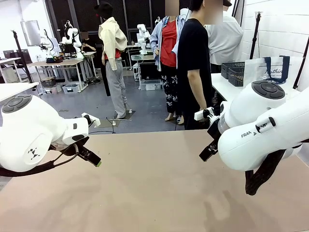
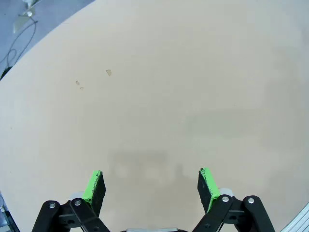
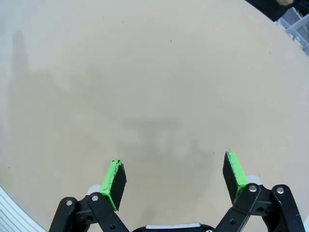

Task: Transfer purchased items from the store into the shopping bag.
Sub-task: Open the Reusable shopping bag in the center of the table.

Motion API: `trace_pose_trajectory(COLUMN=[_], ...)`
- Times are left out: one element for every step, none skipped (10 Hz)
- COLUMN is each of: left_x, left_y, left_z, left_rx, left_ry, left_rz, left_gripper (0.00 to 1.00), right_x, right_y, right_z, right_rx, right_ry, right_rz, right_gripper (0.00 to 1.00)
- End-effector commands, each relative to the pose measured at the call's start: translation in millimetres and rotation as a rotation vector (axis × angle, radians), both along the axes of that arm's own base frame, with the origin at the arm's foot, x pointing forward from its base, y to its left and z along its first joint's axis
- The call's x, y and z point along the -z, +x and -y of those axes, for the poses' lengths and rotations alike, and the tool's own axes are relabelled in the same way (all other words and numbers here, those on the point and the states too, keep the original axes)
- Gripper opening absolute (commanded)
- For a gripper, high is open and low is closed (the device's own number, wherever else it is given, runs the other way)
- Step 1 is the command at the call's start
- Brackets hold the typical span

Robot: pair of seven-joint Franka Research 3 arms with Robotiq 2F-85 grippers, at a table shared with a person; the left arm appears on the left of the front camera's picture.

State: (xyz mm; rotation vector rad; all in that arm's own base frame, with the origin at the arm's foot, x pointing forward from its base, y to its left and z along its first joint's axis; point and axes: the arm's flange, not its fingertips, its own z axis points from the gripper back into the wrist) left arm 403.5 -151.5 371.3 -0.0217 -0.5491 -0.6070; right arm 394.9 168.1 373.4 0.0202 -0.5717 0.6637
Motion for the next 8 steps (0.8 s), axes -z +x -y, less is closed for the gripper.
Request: trace_pose_trajectory(left_x=[0.0, 0.0, 0.0, 0.0, 0.0, 0.0, 0.0, 0.0], left_y=[0.2, 0.2, 0.2, 0.2, 0.2, 0.2, 0.2, 0.0], left_z=[-0.6, -0.6, -0.6, -0.6, -0.6, -0.6, -0.6, 0.0], left_rx=[-0.001, -0.001, -0.001, -0.001, -0.001, -0.001, -0.001, 0.0], left_ry=[0.0, 0.0, 0.0, 0.0, 0.0, 0.0, 0.0, 0.0], left_rz=[0.0, 0.0, 0.0, 0.0, 0.0, 0.0, 0.0, 0.0], left_gripper=[1.0, 1.0, 1.0, 1.0, 1.0, 1.0, 1.0, 1.0], right_x=[0.0, 0.0, 0.0, 0.0, 0.0, 0.0, 0.0, 0.0], right_y=[0.0, 0.0, 0.0, 0.0, 0.0, 0.0, 0.0, 0.0], right_z=[0.1, 0.1, 0.1, 0.1, 0.1, 0.1, 0.1, 0.0], right_rx=[0.0, 0.0, 0.0, 0.0, 0.0, 0.0, 0.0, 0.0], right_ry=[0.0, 0.0, 0.0, 0.0, 0.0, 0.0, 0.0, 0.0], right_rz=[0.0, 0.0, 0.0, 0.0, 0.0, 0.0, 0.0, 0.0], right_gripper=[1.0, 1.0, 1.0, 1.0, 1.0, 1.0, 1.0, 1.0])
